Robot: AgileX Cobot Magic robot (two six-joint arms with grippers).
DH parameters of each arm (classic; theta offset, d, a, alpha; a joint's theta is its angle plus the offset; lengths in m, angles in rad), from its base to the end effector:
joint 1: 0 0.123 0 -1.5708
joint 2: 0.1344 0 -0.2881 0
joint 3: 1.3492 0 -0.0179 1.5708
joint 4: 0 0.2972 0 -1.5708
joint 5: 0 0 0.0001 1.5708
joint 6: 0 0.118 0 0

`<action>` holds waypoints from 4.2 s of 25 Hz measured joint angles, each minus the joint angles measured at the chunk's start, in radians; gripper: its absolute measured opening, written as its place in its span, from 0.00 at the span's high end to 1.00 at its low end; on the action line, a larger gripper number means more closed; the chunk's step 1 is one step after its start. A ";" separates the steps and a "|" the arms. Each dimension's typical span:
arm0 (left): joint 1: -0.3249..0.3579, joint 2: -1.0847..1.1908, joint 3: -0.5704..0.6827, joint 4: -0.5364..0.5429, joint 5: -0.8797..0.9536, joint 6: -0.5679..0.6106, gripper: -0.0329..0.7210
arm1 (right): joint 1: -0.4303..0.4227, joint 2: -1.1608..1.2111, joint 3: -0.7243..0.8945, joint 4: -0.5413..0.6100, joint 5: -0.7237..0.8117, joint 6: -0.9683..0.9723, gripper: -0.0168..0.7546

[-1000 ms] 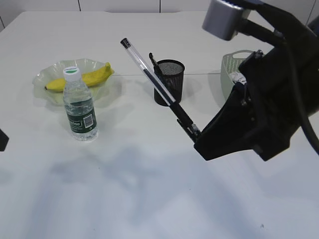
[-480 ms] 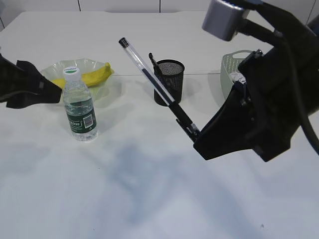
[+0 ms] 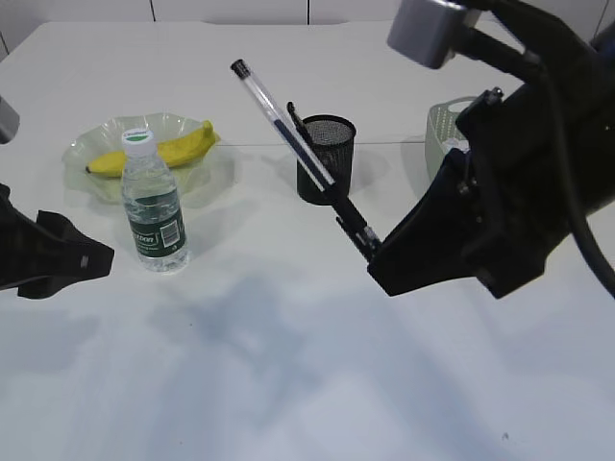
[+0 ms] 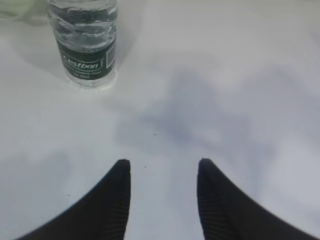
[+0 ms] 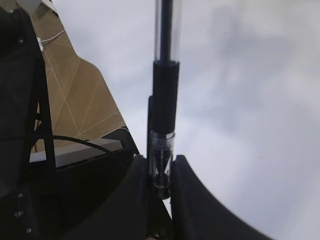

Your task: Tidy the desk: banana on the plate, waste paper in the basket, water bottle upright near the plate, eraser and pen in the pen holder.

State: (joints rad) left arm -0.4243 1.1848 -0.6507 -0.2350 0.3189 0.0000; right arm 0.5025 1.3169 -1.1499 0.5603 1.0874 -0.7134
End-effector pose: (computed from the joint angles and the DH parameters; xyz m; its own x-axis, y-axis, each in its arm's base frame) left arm 0.2602 -0.1270 0.2088 -0.7124 0.0792 -0.6973 0.3087 0.9277 -0.2100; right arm 0.2457 0.1984 0.3106 -0.4529 -0.6683 -0.5901 -0.8824 0.4304 0.1899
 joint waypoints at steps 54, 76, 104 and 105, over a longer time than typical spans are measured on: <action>-0.269 -0.011 0.005 1.459 -0.611 0.264 0.38 | 0.000 0.000 0.000 -0.085 0.030 0.253 0.89; -0.269 -0.014 -0.016 1.556 -0.650 0.423 0.37 | 0.000 0.000 0.000 -0.077 0.052 0.326 0.89; -0.308 0.127 -0.143 1.414 -0.759 0.605 0.39 | 0.000 0.027 0.000 0.026 0.081 0.341 0.89; -0.308 0.135 -0.144 1.414 -0.765 0.606 0.39 | 0.000 0.034 0.000 0.032 0.081 0.341 0.89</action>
State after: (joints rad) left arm -0.7326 1.3199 -0.7947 1.1789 -0.4465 0.6061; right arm 0.5025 1.3513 -1.1499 0.5922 1.1689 -0.3726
